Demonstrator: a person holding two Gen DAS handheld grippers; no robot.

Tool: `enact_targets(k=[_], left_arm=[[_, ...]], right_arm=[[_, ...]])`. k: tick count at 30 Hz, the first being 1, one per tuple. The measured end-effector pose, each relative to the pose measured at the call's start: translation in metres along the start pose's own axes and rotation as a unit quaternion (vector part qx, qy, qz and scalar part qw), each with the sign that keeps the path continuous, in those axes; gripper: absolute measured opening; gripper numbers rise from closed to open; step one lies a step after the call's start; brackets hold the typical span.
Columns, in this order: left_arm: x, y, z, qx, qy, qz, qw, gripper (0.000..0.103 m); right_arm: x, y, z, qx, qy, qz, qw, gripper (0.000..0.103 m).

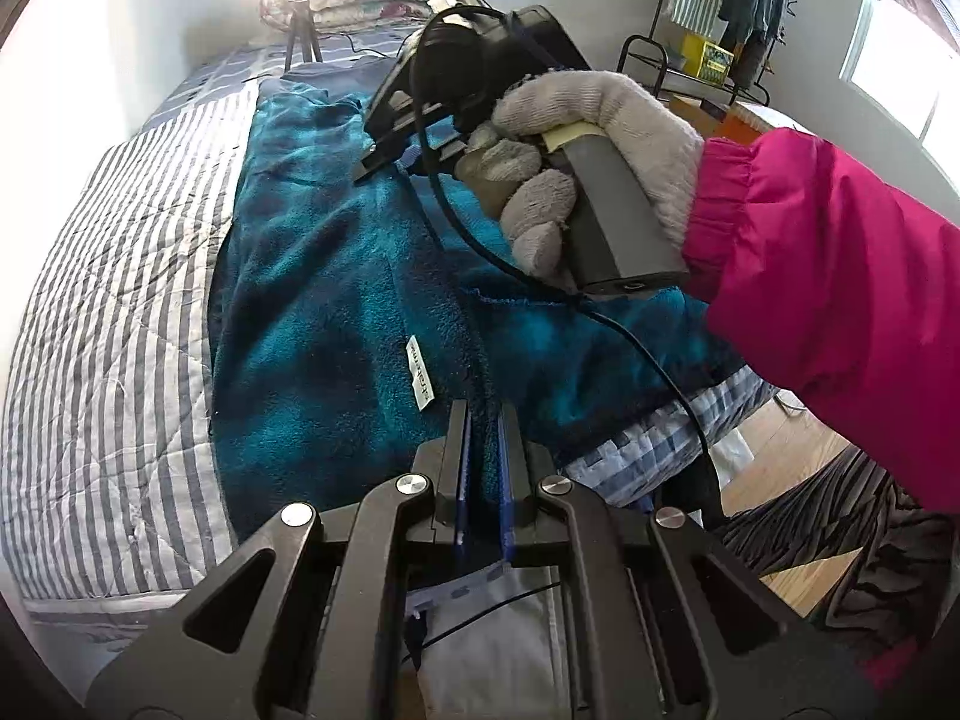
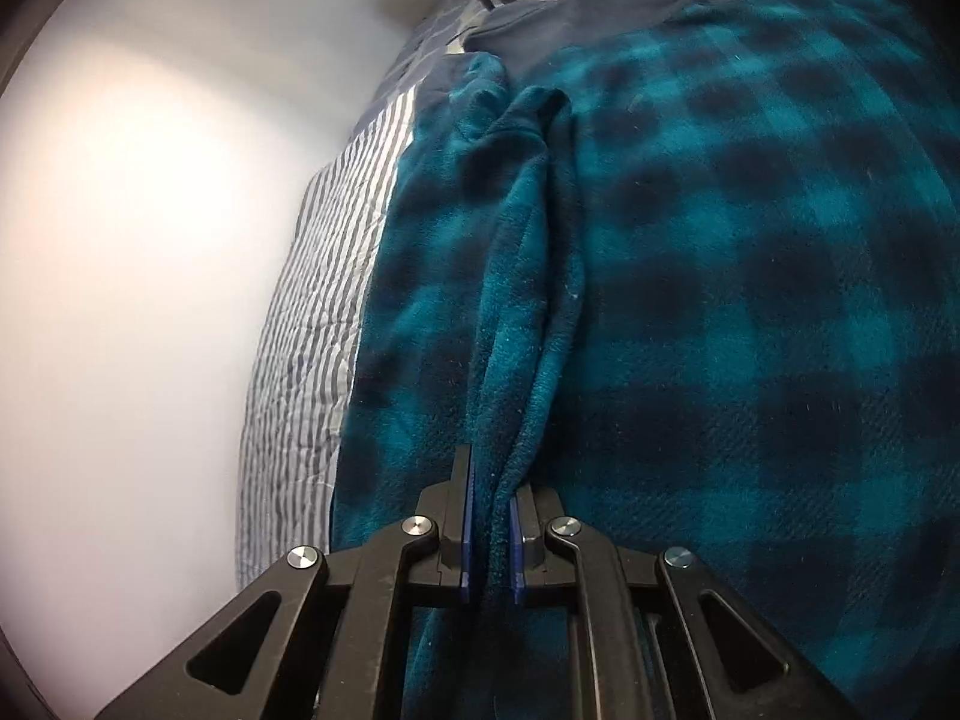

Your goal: Fold large clothes

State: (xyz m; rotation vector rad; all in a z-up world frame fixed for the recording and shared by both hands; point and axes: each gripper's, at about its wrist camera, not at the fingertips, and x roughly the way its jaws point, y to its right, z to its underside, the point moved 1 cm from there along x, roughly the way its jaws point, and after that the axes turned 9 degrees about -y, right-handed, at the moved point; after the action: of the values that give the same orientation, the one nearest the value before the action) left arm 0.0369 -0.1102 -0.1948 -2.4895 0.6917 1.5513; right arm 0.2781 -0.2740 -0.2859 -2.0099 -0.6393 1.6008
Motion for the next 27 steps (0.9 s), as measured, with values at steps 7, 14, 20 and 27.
enact_targets(k=[7, 14, 20, 27], left_arm=[[-0.02, -0.012, 0.009, -0.031, -0.017, 0.091, 0.9952, 0.007], [-0.072, -0.062, 0.032, -0.088, 0.017, 0.114, 0.9894, 0.007], [-0.07, -0.116, 0.029, -0.147, 0.012, 0.073, 0.9864, 0.007], [-0.025, -0.121, 0.011, -0.148, -0.028, 0.095, 0.984, 0.007]], right_arm=[[-0.001, -0.021, -0.004, -0.034, -0.007, 0.041, 0.999, 0.008], [-0.022, -0.024, 0.018, -0.064, -0.017, 0.095, 0.993, 0.032], [-0.058, -0.047, 0.068, -0.131, -0.038, 0.092, 0.986, 0.034], [-0.049, -0.052, 0.115, -0.164, -0.067, 0.104, 0.979, 0.034]])
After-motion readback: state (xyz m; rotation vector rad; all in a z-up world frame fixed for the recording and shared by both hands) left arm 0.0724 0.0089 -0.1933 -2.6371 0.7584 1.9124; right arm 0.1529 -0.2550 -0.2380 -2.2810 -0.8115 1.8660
